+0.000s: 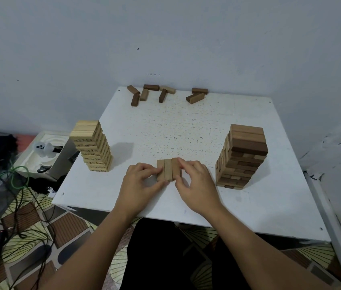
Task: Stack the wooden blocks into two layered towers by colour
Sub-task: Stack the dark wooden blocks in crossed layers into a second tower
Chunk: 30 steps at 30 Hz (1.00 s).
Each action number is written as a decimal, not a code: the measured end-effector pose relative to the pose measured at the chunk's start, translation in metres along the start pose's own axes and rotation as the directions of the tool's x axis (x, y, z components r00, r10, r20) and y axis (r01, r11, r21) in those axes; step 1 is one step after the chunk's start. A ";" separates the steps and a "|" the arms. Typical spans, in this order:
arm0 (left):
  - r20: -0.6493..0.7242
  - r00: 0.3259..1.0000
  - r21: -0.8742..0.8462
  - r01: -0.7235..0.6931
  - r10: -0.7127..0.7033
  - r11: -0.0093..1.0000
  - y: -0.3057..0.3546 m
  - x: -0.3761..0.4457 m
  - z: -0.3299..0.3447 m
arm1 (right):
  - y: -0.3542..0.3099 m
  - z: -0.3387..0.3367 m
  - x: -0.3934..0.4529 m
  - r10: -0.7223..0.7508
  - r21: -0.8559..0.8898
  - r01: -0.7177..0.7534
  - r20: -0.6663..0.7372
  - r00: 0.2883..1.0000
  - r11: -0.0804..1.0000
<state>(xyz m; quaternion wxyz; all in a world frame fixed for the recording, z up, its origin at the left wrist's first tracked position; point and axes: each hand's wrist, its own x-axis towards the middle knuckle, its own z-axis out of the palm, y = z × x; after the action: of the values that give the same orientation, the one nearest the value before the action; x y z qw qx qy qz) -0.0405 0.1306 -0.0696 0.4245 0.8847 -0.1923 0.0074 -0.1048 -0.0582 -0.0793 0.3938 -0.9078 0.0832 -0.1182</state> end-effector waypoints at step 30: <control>0.157 0.980 0.110 0.102 -0.119 0.989 0.023 0.013 0.001 | -0.005 -0.007 0.005 0.052 0.029 -0.051 -0.018 0.998 0.998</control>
<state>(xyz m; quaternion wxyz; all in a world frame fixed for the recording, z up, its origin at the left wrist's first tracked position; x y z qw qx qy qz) -0.0364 0.1122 -0.0503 0.3618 0.9121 -0.1761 -0.0789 -0.1015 -0.0608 -0.0707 0.4086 -0.8986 0.1086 -0.1176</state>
